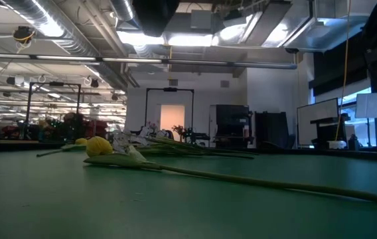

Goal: Sort flowers into vase by color
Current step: Put the blue flowers into the purple vase, then put the bottom yellow flower into the blue vase

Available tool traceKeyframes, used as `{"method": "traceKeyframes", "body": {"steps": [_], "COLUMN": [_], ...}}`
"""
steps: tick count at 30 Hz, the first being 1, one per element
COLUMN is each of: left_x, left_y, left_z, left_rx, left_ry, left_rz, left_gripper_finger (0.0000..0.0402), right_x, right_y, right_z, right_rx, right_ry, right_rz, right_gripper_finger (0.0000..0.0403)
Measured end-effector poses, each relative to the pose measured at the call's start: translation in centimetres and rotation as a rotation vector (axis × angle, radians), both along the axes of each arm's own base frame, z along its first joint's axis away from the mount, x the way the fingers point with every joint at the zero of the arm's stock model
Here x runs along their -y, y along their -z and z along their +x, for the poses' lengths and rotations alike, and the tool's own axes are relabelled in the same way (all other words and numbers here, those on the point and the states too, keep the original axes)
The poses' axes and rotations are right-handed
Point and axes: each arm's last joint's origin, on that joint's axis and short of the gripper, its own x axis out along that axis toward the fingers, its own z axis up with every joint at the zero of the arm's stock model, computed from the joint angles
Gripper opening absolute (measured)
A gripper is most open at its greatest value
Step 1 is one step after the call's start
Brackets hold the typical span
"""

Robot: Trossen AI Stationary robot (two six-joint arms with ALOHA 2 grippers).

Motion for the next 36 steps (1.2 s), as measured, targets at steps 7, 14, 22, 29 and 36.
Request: {"method": "traceKeyframes", "body": {"steps": [7,14,22,29,36], "left_x": [-0.4,-1.6,-3.1,-5.1,-6.7], "left_y": [1.7,1.3,0.3,4.0,6.3], "left_z": [-0.6,-1.0,-1.4,-2.9,-4.0], "left_rx": [-0.195,-0.566,-0.739,-0.795,-0.688], "left_ry": [-0.067,-0.309,-0.537,-0.827,-1.028], "left_rz": [-0.054,-0.004,-0.098,-0.291,-0.384], "left_gripper_finger": [0.0096,0.0096,0.0096,0.0096,0.0096], "right_x": [3.1,7.6,9.7,9.9,9.6], "right_y": [0.7,0.9,0.9,0.9,0.7], "right_z": [-0.2,-0.2,0.1,0.4,0.8], "right_rx": [-0.221,-0.315,-0.195,-0.049,0.116], "right_ry": [0.118,0.291,0.398,0.463,0.507], "right_rz": [-0.078,-0.12,-0.201,-0.222,-0.244], "right_gripper_finger": [0.0155,0.0141,0.014,0.014,0.014]}}
